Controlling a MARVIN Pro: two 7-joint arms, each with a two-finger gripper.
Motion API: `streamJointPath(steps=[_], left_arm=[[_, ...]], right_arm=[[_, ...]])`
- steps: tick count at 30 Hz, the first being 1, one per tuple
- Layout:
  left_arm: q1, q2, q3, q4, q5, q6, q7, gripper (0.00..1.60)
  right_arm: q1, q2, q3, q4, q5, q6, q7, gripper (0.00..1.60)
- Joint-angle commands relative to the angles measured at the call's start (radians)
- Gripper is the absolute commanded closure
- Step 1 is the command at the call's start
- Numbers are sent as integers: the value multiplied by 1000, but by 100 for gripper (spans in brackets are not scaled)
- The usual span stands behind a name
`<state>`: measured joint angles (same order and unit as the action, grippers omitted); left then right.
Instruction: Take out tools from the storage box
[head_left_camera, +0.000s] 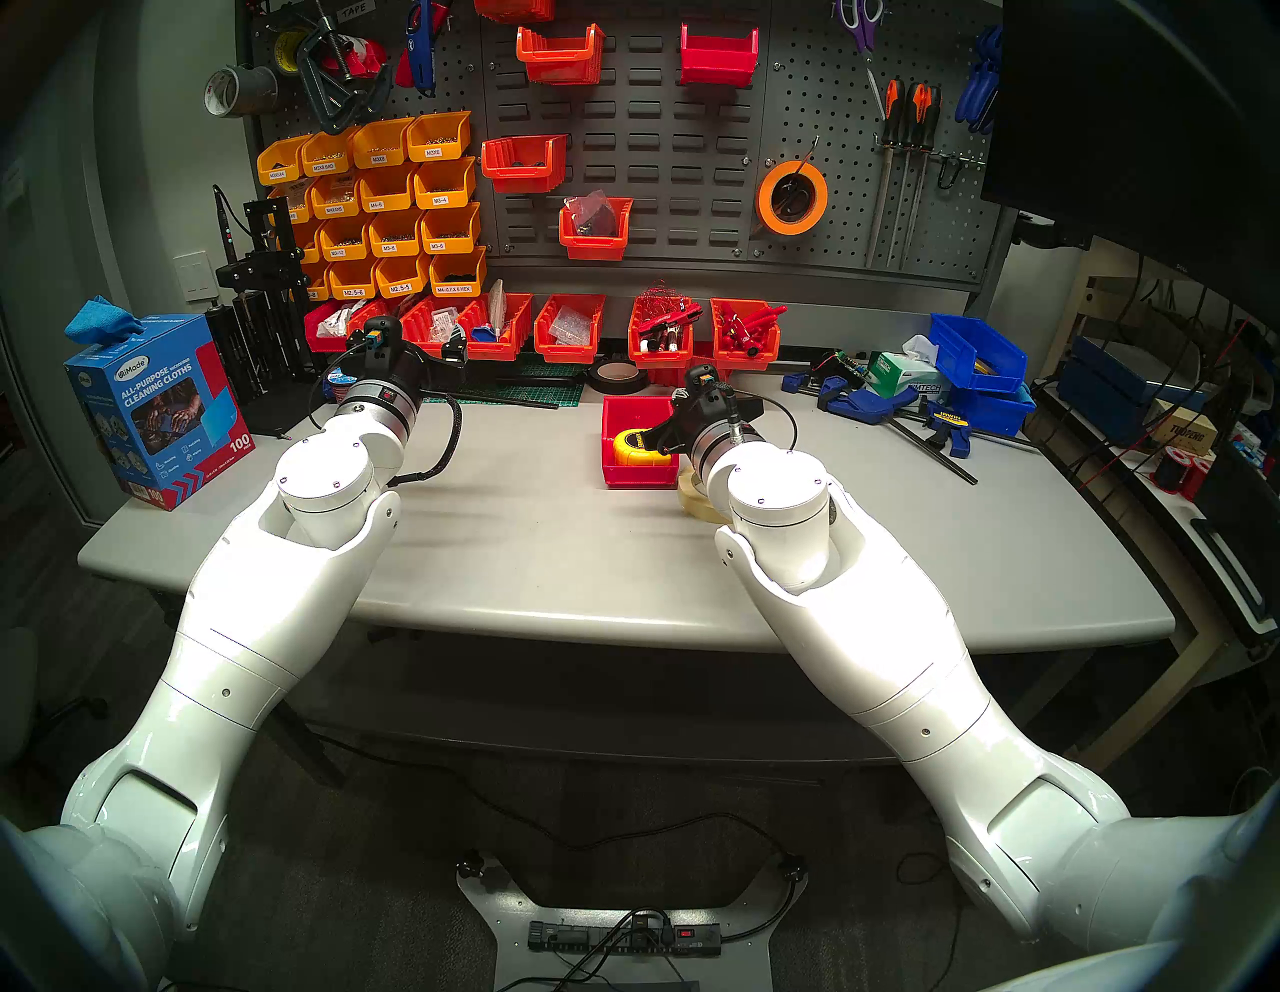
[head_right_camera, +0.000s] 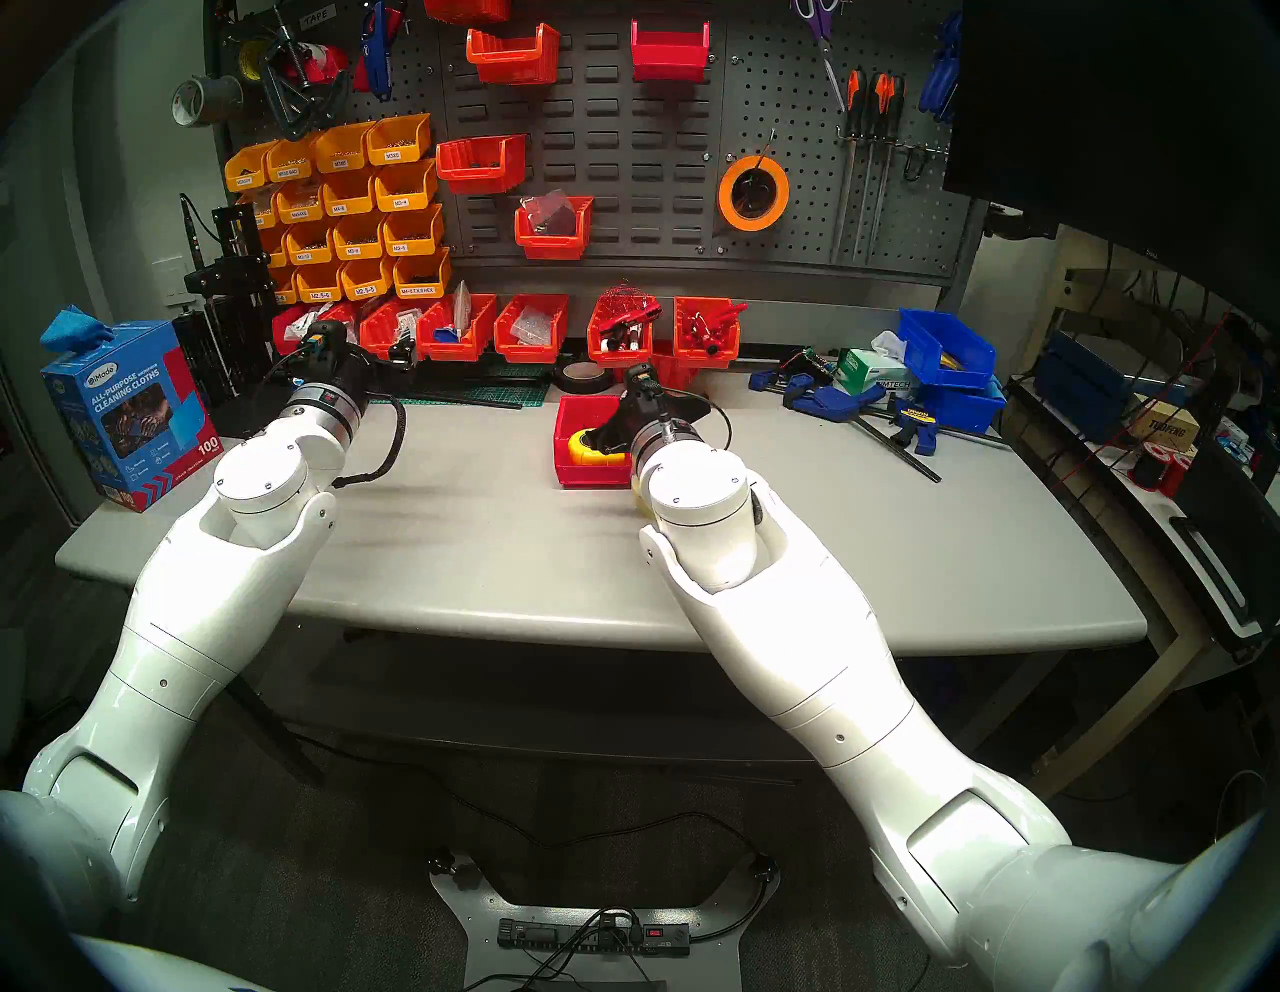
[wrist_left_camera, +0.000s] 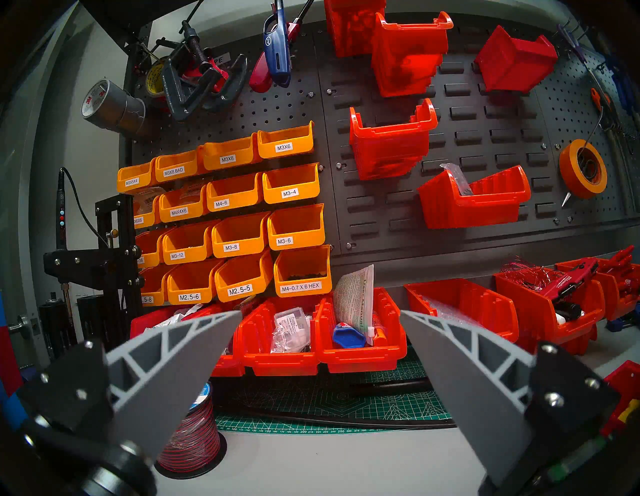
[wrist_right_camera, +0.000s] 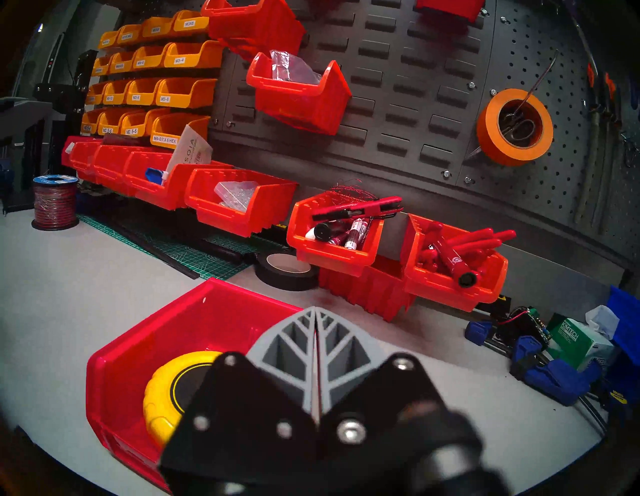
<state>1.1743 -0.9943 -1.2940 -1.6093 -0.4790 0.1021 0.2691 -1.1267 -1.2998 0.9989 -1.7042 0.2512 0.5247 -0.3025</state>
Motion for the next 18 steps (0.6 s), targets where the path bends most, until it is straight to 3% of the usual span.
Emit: streamJointPath(steps=[1,3,4,8,15,16,18], left_arm=[[-15,2,-7,-8,0,0,0,0],[-15,2,-7,-8,0,0,0,0],[-15,2,-7,-8,0,0,0,0],[-15,2,-7,-8,0,0,0,0],[-15,2,-7,-8,0,0,0,0],[-15,2,-7,-8,0,0,0,0],[-15,2,-7,-8,0,0,-1,0]], right_arm=[[2,3,-2,-12,-7,2,-4,74],[1,2,-1,-11,-8,2,-5,74],[0,0,-1,-10,-9,3,-7,29],[-2,-4,0,-7,-9,3,-11,22],[-7,-14,2,-1,-2,5,-22,35],[-8,-15,2,0,-2,4,-22,60],[-9,-15,2,2,0,3,-22,80]])
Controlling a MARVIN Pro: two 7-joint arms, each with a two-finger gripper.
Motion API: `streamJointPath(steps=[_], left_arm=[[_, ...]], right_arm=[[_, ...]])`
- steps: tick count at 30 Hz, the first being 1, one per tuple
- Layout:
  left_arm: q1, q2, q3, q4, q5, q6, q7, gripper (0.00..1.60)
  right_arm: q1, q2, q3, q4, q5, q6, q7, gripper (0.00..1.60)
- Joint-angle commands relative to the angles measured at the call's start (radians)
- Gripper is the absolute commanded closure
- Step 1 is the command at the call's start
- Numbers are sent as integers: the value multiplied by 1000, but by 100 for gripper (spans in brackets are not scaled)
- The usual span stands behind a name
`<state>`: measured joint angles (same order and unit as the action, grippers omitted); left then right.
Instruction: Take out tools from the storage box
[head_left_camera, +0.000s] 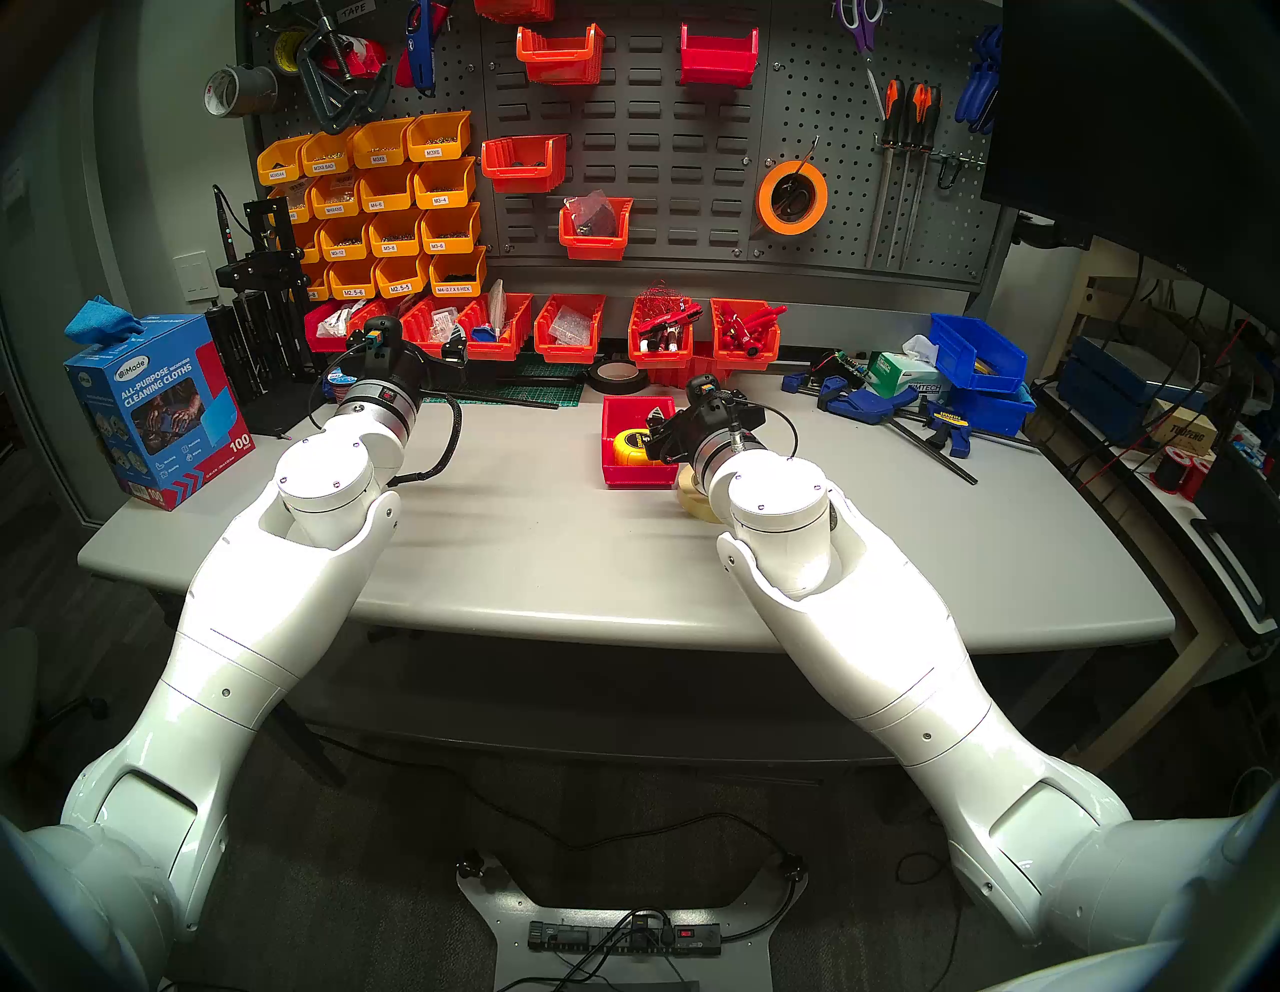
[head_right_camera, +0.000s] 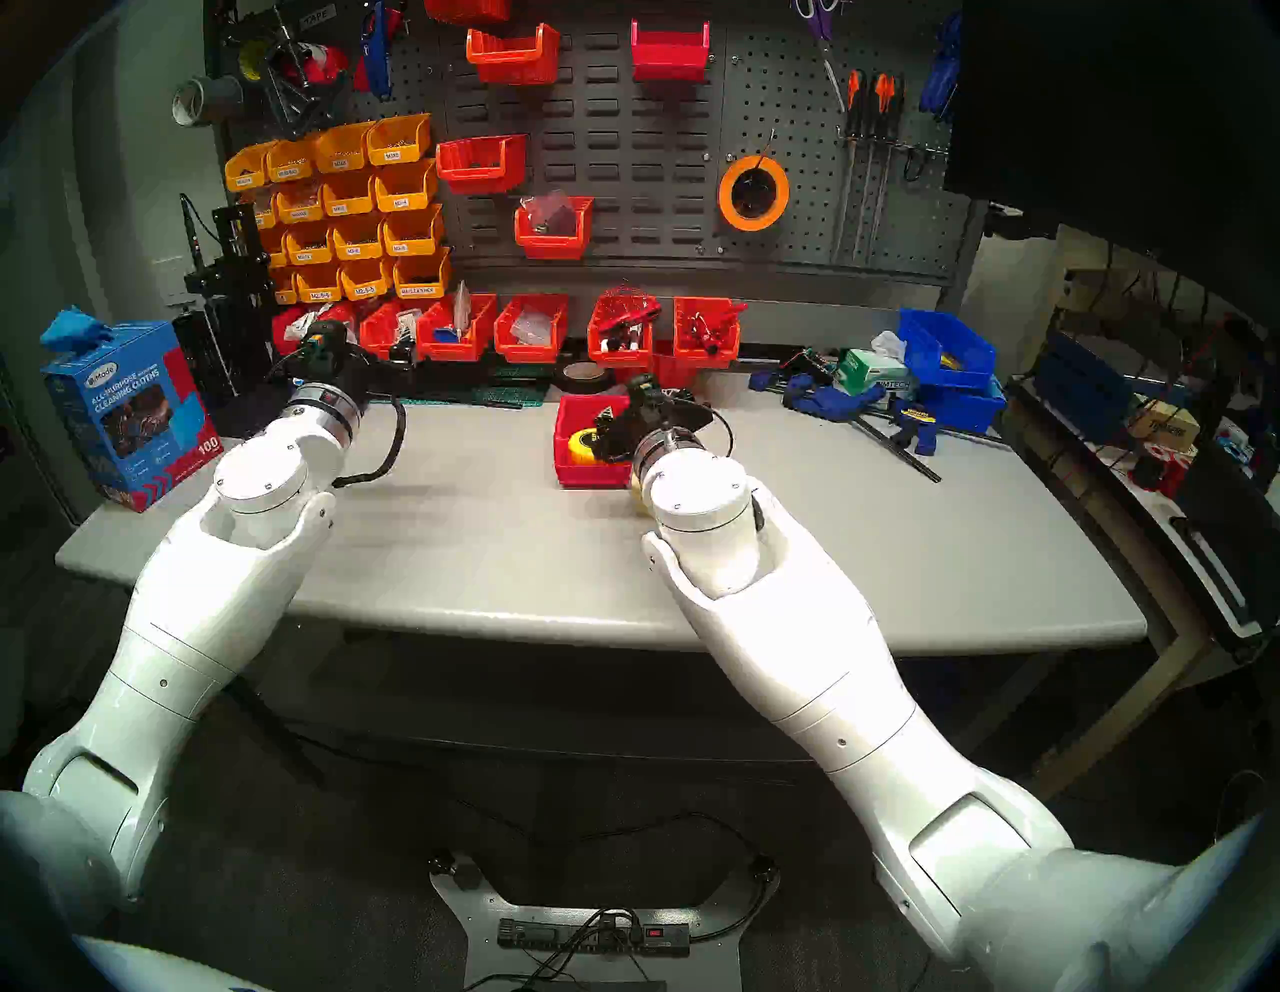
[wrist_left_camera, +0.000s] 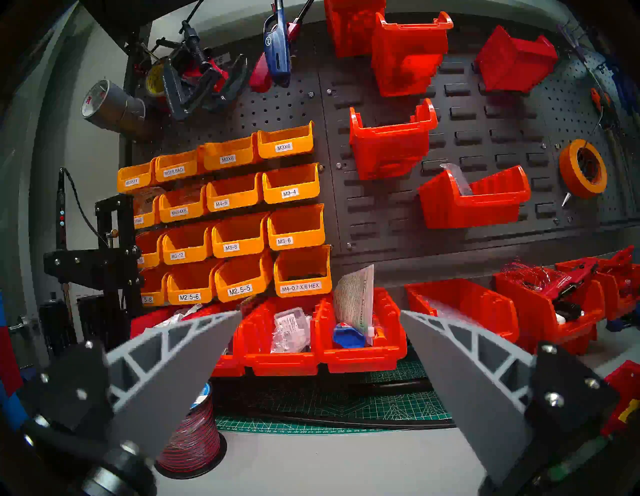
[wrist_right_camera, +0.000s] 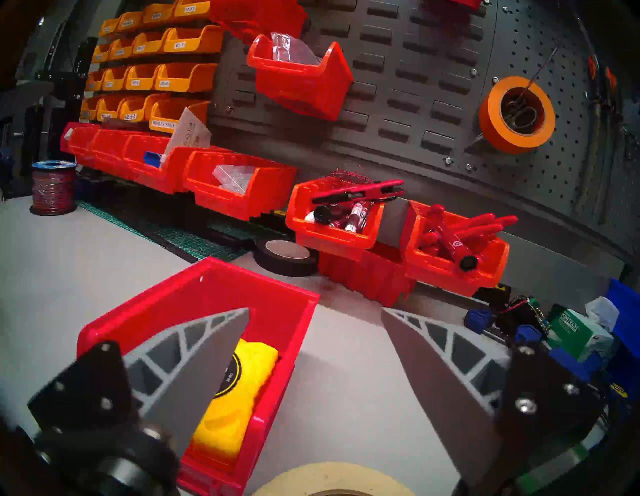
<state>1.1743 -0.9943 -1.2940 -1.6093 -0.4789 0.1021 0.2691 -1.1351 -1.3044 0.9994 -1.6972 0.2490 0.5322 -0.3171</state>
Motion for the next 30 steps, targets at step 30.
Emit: streamJointPath(steps=[30], left_arm=[[-15,2,-7,-8,0,0,-1,0]], right_arm=[[-15,-36,3,10,8,3,-22,40]])
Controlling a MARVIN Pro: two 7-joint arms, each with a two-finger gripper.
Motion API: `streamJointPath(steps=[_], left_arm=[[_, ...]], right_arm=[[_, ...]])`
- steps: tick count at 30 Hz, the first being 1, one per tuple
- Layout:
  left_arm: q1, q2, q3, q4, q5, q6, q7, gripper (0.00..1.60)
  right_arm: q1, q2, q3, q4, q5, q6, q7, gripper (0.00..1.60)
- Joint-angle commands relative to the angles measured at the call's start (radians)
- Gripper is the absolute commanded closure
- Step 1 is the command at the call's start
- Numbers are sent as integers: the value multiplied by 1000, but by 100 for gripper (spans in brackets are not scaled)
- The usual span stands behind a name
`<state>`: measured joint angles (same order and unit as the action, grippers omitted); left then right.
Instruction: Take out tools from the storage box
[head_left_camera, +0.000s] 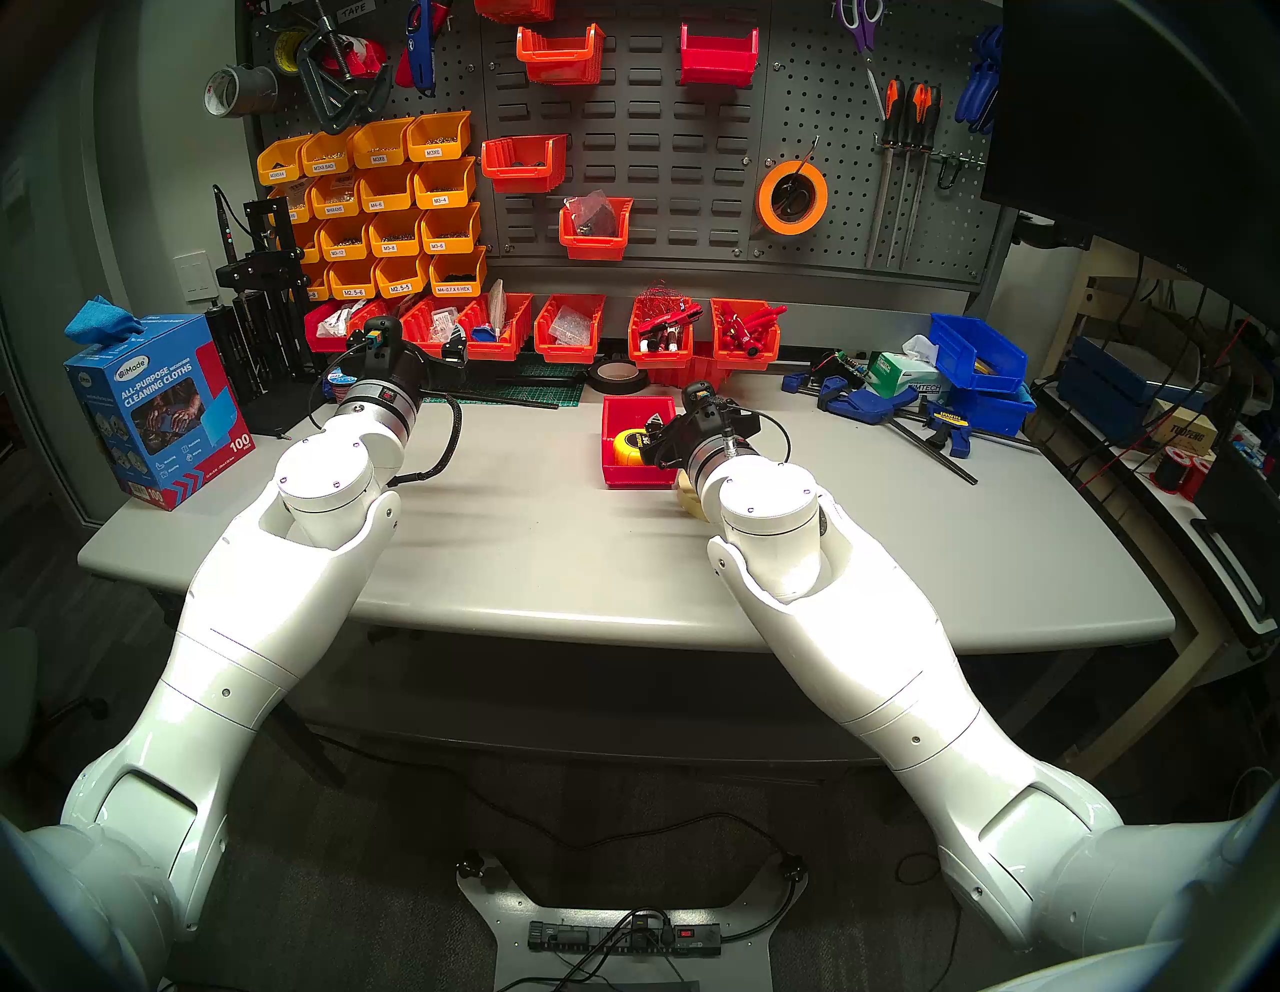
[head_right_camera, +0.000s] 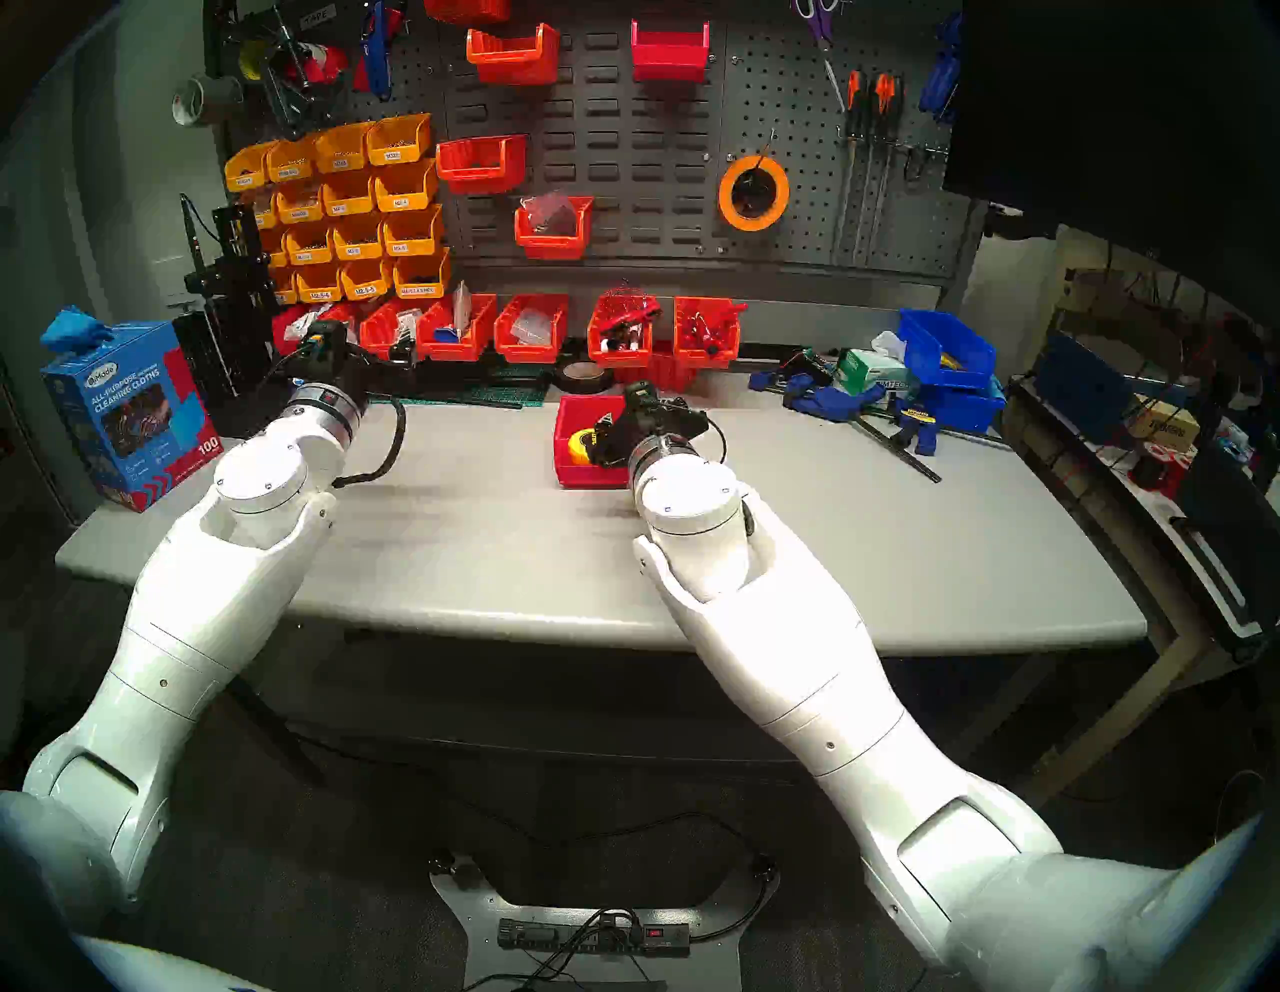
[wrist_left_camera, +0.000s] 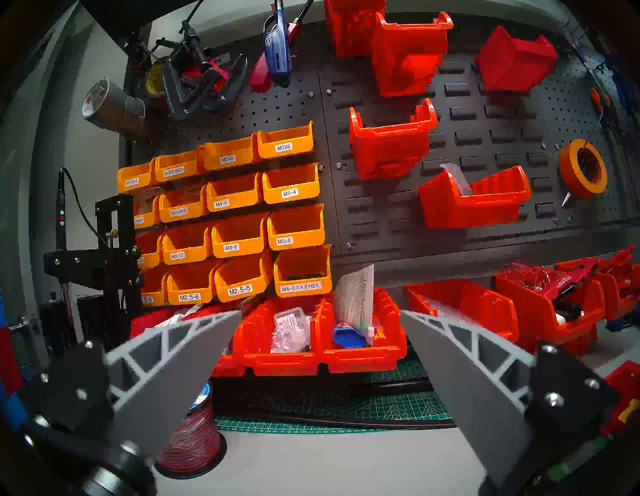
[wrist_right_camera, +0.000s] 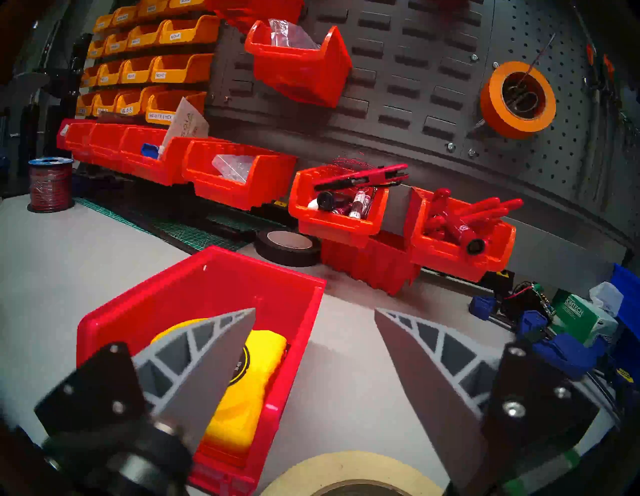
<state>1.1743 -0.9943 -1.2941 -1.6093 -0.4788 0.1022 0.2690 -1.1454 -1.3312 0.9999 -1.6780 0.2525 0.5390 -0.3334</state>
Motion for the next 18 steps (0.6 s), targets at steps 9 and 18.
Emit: streamJointPath(steps=[9,18], left_arm=[[-15,2,-7,-8,0,0,0,0],[-15,2,-7,-8,0,0,0,0]], right_arm=[[-9,-22,3,-4,4,0,-17,46],[-12,-26,7,-2,10,9,-20,51]])
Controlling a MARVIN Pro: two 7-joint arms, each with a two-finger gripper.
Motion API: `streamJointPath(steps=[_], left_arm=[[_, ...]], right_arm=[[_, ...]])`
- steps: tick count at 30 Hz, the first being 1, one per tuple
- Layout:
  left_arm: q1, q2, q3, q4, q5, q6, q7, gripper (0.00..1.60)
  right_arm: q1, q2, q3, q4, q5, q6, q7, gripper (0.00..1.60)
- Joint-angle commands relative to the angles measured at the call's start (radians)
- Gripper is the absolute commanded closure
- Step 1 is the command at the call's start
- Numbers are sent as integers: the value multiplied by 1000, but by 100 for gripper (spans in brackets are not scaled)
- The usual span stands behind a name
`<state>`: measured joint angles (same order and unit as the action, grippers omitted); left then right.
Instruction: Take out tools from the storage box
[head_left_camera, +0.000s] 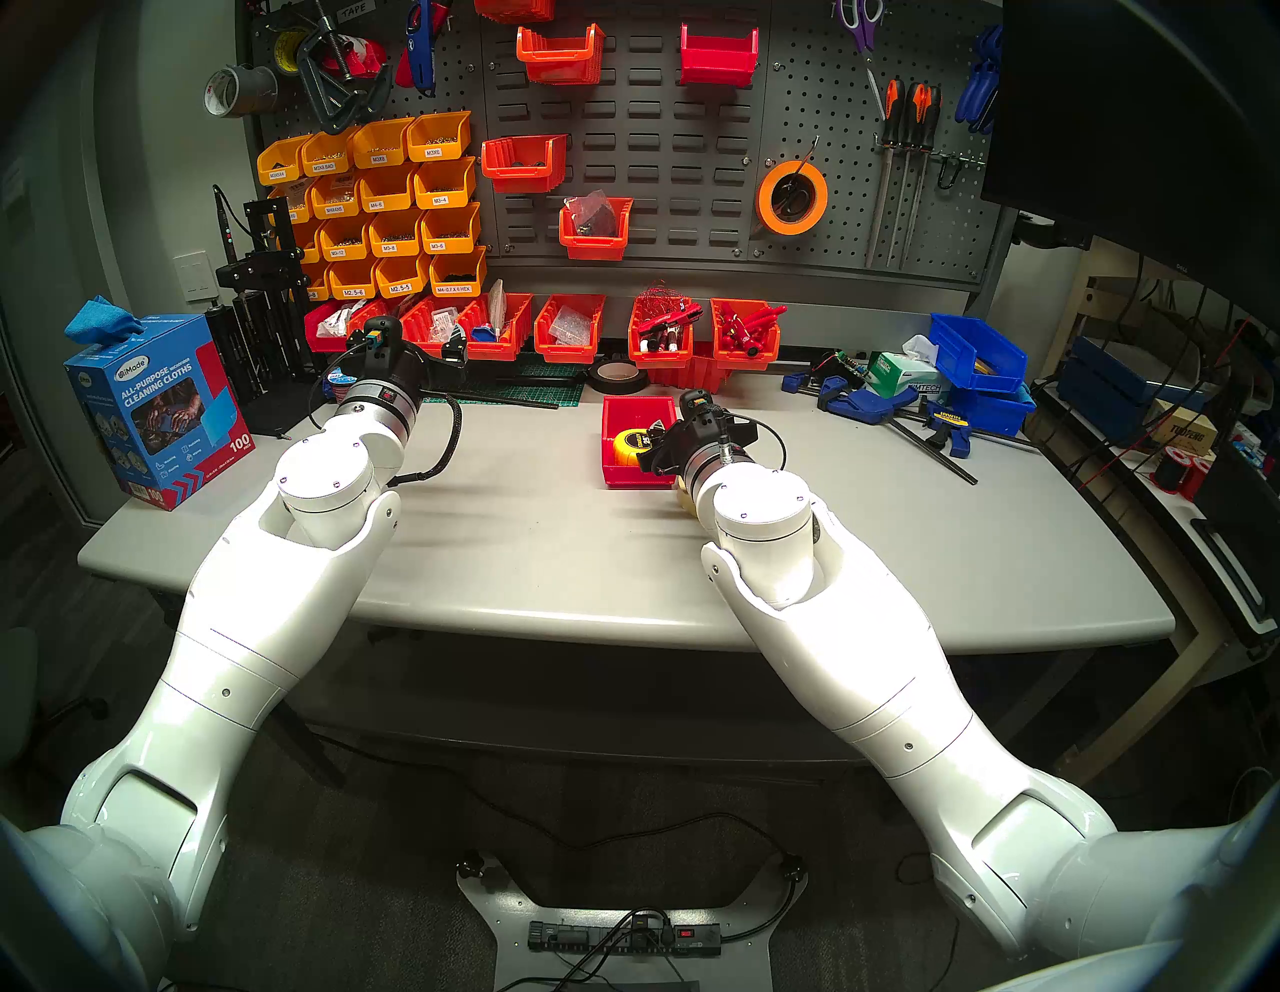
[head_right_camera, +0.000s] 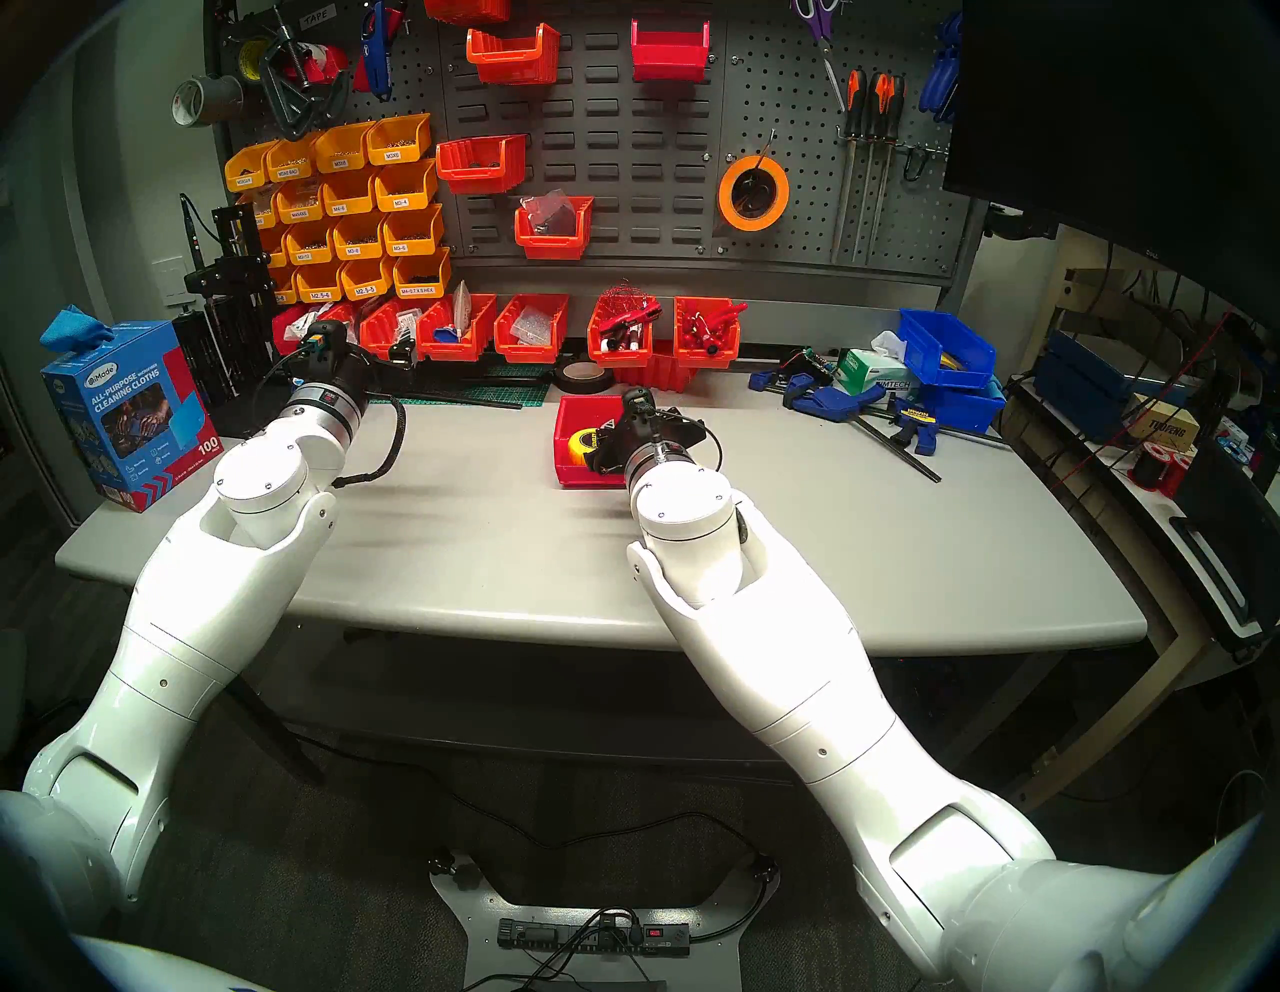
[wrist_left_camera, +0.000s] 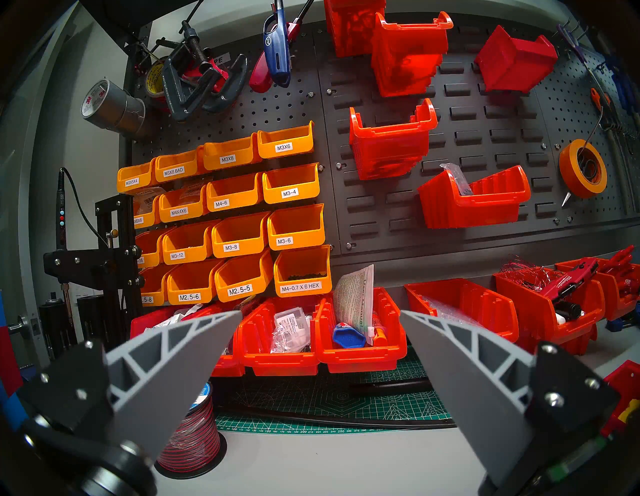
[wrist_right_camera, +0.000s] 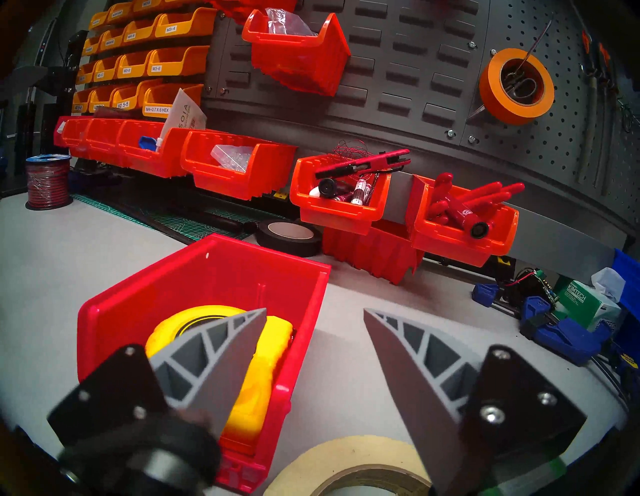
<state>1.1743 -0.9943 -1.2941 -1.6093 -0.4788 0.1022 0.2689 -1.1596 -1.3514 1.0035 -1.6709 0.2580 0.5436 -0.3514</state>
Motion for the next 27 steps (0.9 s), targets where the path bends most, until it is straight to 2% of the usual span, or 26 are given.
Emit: streamJointPath(steps=[1,4,6,7,10,11,13,20,22,24,27], left_arm=[[-15,2,-7,-8,0,0,0,0],[-15,2,-7,-8,0,0,0,0],[-15,2,-7,-8,0,0,0,0],[-15,2,-7,-8,0,0,0,0],[-15,2,-7,-8,0,0,0,0],[-15,2,-7,-8,0,0,0,0],[-15,2,-7,-8,0,0,0,0],[-15,2,-7,-8,0,0,0,0],[-15,2,-7,-8,0,0,0,0],[-15,2,-7,-8,0,0,0,0],[-15,2,-7,-8,0,0,0,0]], right_arm=[[2,-6,4,-9,5,6,-2,51],[7,-7,3,0,8,6,3,49],[10,-8,3,7,12,6,7,56],[12,-8,3,10,12,5,8,71],[16,-9,5,18,22,5,17,94],[18,-9,5,21,23,3,19,109],[20,-10,7,28,27,0,24,120],[20,-8,15,41,35,-8,34,135],[18,-5,17,41,35,-10,35,144],[16,-3,17,39,34,-14,36,160],[10,6,15,35,24,-46,39,160]])
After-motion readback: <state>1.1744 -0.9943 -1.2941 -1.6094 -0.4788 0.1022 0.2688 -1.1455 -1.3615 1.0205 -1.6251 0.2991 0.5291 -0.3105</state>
